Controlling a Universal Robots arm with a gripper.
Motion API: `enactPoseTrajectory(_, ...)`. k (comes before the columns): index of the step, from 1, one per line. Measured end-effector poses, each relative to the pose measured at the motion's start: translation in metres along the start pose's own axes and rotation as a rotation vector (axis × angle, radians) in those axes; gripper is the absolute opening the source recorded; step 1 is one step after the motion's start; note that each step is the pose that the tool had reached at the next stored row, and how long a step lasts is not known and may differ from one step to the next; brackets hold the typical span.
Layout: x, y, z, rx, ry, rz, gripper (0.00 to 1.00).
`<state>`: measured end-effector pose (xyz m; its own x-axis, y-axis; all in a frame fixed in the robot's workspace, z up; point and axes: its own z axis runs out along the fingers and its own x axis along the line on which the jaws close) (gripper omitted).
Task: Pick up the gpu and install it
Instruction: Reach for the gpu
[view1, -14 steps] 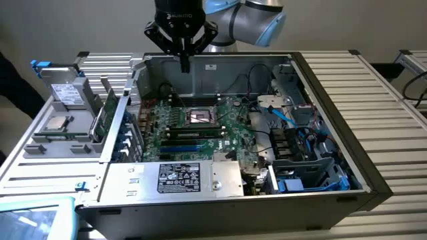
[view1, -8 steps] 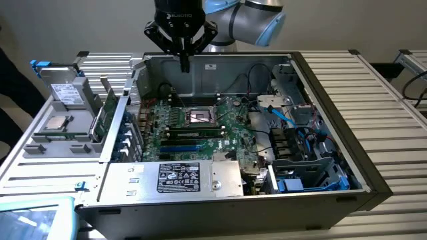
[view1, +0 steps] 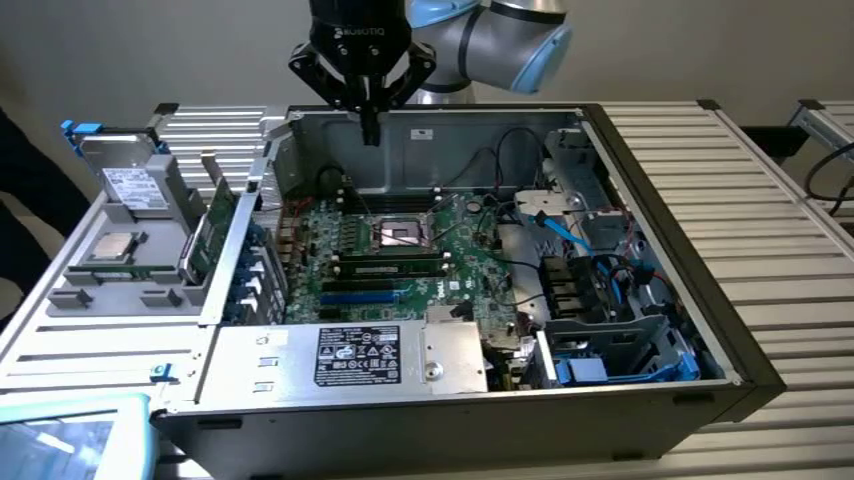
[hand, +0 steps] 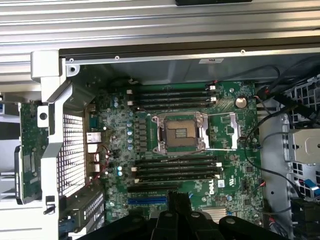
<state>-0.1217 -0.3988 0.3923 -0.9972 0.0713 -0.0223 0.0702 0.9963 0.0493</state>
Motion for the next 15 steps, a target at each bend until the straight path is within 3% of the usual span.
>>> enactPoseTrajectory(6, 0.020, 0.0023, 0.0005, -0.0004, 0.0003, 0.000, 0.12)
enactPoseTrajectory(15, 0.055, 0.0146, 0.0022, -0.0006, 0.0004, 0.000, 0.12)
